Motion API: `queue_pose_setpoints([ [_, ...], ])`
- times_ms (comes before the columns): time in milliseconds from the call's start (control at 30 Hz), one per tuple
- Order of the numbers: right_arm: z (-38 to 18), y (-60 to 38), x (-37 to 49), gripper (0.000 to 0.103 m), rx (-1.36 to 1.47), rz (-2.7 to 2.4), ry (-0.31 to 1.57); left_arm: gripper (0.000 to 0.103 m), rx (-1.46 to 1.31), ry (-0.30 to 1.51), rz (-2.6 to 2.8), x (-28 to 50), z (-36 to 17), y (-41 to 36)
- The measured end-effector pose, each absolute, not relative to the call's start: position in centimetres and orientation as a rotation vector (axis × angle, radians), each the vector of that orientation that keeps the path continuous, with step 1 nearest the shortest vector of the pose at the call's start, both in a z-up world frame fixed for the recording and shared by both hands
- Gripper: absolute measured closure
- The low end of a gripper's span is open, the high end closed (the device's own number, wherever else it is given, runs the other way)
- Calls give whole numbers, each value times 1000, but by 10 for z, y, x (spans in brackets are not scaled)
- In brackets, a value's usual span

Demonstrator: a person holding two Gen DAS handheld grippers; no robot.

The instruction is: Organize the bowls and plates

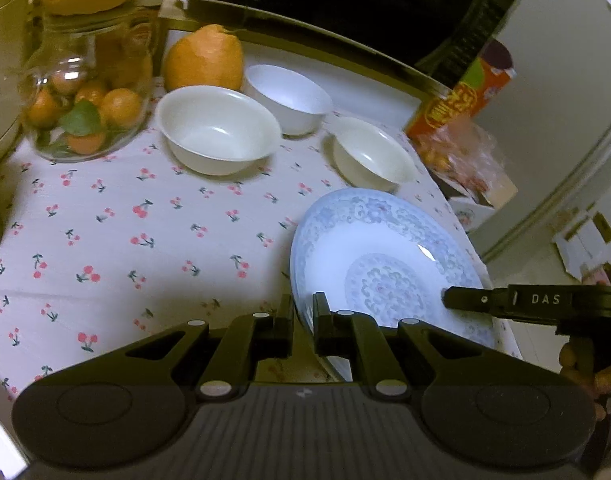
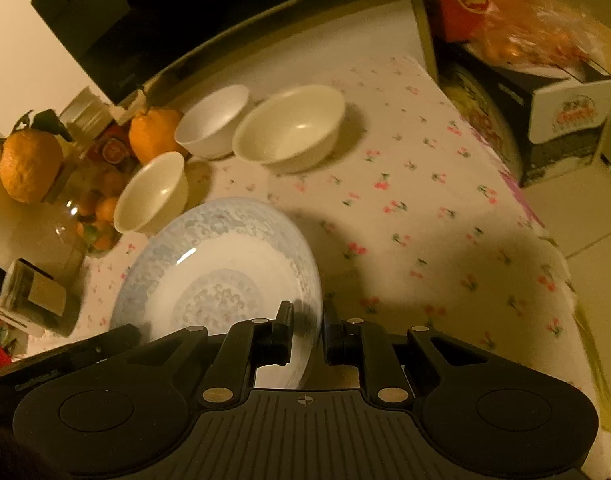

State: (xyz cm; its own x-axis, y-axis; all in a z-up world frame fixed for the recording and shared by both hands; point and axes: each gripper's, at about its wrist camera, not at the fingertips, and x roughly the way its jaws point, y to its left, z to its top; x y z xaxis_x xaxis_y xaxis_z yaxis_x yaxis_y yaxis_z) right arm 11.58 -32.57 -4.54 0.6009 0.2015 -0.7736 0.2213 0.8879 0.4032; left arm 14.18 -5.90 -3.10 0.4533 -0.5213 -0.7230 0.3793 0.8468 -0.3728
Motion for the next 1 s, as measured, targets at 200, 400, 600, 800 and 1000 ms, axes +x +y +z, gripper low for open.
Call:
queue_pose_setpoints([
  [200, -47, -329, 108, 88, 499, -29, 957, 95, -100, 956, -568, 135, -34, -69],
  [400, -57, -334, 111, 88, 515, -55, 989, 94, -16, 973, -559, 134, -42, -83],
  [600, -67, -335, 114, 87, 527, -73, 1022, 94, 50, 985, -546, 131, -47, -91],
  [800, -68, -335, 115, 87, 526, -68, 1030, 93, 63, 985, -544, 130, -47, -91],
  [1000, -69, -335, 117, 85, 522, -65, 1038, 93, 64, 986, -544, 130, -47, -92],
])
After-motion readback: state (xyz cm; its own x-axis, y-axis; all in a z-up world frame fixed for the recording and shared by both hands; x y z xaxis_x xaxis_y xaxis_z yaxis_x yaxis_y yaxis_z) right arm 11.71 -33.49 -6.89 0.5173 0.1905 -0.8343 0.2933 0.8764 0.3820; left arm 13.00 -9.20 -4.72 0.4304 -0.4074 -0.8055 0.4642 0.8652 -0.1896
